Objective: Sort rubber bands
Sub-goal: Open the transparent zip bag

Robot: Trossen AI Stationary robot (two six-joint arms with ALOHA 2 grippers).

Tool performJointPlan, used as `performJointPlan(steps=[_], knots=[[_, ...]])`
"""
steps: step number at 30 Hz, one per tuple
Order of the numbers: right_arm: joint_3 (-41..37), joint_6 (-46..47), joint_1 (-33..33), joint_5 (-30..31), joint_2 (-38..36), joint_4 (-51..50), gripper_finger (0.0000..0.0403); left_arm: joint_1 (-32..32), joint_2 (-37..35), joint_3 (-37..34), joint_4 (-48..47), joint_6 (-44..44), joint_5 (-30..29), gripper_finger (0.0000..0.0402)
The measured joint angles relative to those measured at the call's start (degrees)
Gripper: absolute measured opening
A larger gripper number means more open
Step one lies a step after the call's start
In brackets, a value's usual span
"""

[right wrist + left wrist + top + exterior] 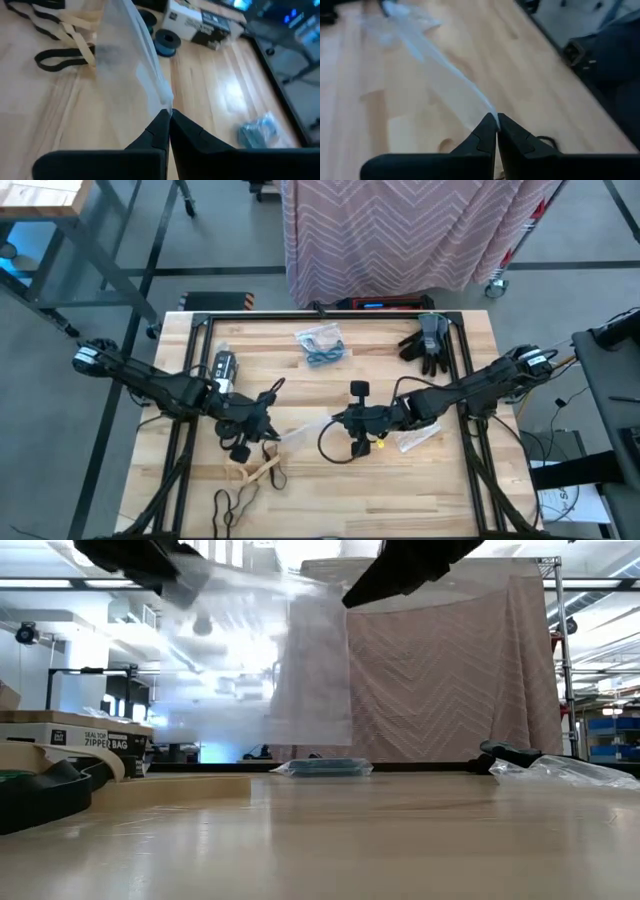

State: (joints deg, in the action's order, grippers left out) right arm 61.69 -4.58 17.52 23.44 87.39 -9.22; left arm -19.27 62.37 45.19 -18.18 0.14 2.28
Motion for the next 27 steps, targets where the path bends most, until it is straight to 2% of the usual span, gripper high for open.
performJointPlan(steps=[5,8,15,23,27], knots=[[0.02,-3.43,0.39,-5.04,-0.02,3.09,0.0,-0.24,0.35,-0.24,-0.37,0.22,1.74,0.0],[0.02,-2.88,0.35,-5.8,0.03,3.12,0.0,-0.22,0.33,-0.33,0.27,0.83,1.53,0.0],[0.02,-1.2,0.3,-5.86,0.59,5.31,0.0,-0.2,0.33,-0.33,2.55,1.18,-4.05,0.0],[0.02,7.36,0.06,0.7,-0.2,0.03,0.0,-0.18,-2.01,-0.31,-0.76,-5.44,-12.4,0.0],[0.0,8.49,0.0,1.05,-0.22,0.8,0.0,-0.18,-2.97,-0.27,-0.92,-6.87,-15.16,0.0]])
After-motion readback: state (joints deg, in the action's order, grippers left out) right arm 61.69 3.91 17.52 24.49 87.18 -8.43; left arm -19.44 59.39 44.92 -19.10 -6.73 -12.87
